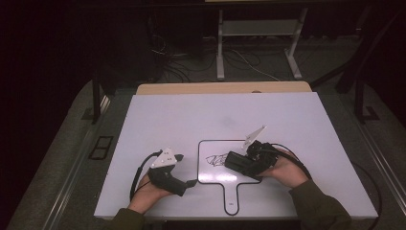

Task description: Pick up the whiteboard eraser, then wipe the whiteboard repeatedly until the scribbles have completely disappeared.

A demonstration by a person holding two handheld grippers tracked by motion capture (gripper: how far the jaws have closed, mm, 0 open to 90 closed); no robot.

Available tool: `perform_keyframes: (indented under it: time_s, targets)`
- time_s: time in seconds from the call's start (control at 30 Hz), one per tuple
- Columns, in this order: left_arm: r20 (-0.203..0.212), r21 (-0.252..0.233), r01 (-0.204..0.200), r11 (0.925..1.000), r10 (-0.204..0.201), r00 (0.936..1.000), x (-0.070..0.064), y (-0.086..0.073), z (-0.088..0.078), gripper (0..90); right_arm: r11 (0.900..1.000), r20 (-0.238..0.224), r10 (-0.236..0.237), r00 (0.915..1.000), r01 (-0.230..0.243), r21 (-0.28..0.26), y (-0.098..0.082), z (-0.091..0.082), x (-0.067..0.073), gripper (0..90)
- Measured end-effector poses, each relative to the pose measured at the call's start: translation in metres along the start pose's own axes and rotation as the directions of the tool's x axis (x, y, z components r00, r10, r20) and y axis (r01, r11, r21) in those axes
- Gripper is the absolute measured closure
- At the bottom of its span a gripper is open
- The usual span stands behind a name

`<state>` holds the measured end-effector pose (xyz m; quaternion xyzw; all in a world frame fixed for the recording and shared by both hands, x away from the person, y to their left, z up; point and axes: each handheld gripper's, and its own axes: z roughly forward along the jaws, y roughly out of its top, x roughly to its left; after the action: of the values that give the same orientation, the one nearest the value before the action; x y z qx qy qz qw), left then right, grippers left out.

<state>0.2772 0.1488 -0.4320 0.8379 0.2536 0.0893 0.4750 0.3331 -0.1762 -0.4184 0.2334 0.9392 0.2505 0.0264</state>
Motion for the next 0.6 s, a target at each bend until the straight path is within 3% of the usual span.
perform_keyframes:
  time_s: [0.33, 0.47, 0.6]
  targets:
    - [-0.002, -0.011, 0.002, 0.9999, -0.002, 1.0, 0.001, 0.0, -0.001, 0.0, 0.997, -0.014, 0.026, 0.9996, -0.027, -0.075, 0.003, -0.015, -0.004, 39.2]
    - [-0.005, -0.028, 0.017, 0.9995, -0.017, 0.9998, 0.003, 0.0, -0.002, 0.0, 0.993, -0.047, 0.04, 0.9981, -0.045, -0.106, 0.007, -0.02, -0.007, 39.3]
    - [-0.006, -0.031, 0.022, 0.9993, -0.022, 0.9997, 0.005, 0.0, -0.002, 0.0, 0.992, -0.051, 0.04, 0.9979, -0.046, -0.115, 0.013, -0.022, -0.009, 39.2]
